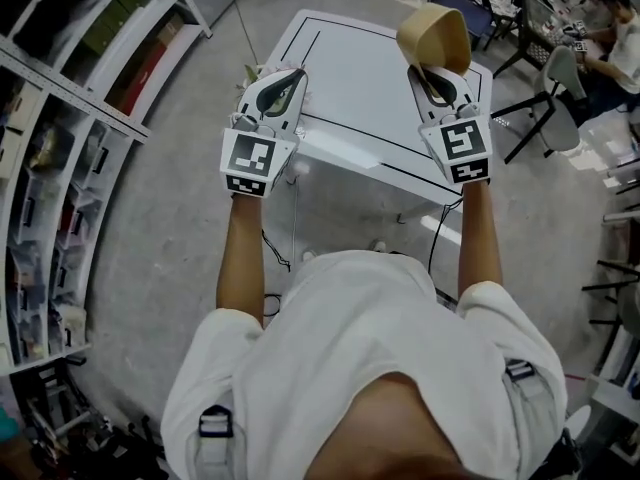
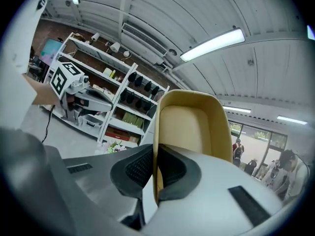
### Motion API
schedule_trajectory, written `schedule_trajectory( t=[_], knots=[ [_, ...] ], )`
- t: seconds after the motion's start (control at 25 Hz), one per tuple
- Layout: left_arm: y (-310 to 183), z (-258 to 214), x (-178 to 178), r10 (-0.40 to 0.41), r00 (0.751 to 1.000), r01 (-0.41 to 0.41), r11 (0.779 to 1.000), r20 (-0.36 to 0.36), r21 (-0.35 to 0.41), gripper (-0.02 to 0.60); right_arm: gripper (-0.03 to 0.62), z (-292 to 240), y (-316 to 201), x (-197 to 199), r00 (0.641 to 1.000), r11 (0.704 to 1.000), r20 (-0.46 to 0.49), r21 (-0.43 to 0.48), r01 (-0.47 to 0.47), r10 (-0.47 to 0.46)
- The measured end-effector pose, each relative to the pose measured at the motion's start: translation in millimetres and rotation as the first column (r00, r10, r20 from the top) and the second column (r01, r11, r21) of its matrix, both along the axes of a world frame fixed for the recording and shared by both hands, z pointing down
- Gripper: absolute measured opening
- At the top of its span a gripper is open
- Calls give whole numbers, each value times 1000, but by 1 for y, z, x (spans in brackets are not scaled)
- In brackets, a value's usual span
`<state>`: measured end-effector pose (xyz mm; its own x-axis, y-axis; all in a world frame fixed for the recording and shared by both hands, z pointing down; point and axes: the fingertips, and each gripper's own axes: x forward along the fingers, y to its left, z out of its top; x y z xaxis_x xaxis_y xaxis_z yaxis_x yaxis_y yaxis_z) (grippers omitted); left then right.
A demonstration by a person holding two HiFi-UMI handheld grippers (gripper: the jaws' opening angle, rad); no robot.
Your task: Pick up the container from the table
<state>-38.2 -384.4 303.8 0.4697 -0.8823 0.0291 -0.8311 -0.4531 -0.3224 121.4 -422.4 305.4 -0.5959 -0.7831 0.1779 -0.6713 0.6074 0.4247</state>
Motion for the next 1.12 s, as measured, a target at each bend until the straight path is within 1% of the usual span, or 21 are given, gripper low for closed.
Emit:
schedule_trajectory(
  t=[0.4, 1.12],
  knots=[
    [-3, -6, 15, 16, 1000, -17, 1000, 12, 7, 17, 15, -6, 7, 12, 1000, 1000, 4, -1, 5, -5],
    [-3, 5, 16, 9, 1000, -9, 1000, 13, -6, 17, 15, -1, 5, 10, 1000, 1000, -9, 8, 19, -19]
  ],
)
